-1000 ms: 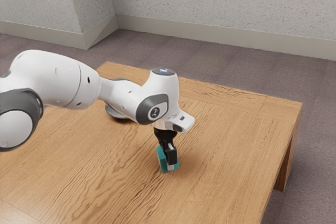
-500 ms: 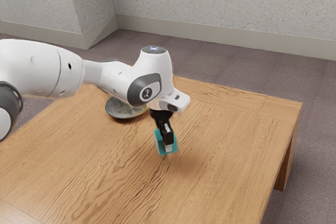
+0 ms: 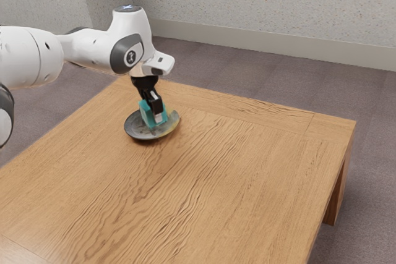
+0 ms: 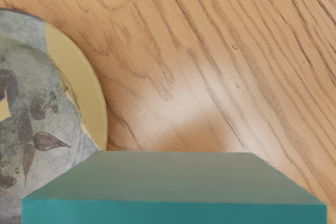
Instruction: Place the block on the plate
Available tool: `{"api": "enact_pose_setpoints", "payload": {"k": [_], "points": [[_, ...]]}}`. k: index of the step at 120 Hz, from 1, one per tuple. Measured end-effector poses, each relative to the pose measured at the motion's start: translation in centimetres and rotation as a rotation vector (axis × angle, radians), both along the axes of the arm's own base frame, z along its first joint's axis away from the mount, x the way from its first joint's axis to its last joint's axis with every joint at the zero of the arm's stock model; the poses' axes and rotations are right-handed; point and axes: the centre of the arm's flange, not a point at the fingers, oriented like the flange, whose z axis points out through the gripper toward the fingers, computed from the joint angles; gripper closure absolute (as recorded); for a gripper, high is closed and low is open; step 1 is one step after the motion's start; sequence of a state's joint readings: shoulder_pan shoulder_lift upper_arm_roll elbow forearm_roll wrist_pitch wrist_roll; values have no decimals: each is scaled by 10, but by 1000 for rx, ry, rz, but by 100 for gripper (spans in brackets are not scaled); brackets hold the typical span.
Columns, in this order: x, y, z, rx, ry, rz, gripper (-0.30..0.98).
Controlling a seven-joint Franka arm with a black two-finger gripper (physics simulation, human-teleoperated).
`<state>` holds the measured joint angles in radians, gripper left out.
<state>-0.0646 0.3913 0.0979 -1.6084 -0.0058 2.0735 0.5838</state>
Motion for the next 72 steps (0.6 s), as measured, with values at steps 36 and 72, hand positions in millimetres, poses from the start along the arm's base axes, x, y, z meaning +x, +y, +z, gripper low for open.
{"api": "enact_pose_setpoints", "payload": {"k": [36,72], "points": [[58,86,-38,21,19,68,33],[93,118,-99,26,16,64,32]]}}
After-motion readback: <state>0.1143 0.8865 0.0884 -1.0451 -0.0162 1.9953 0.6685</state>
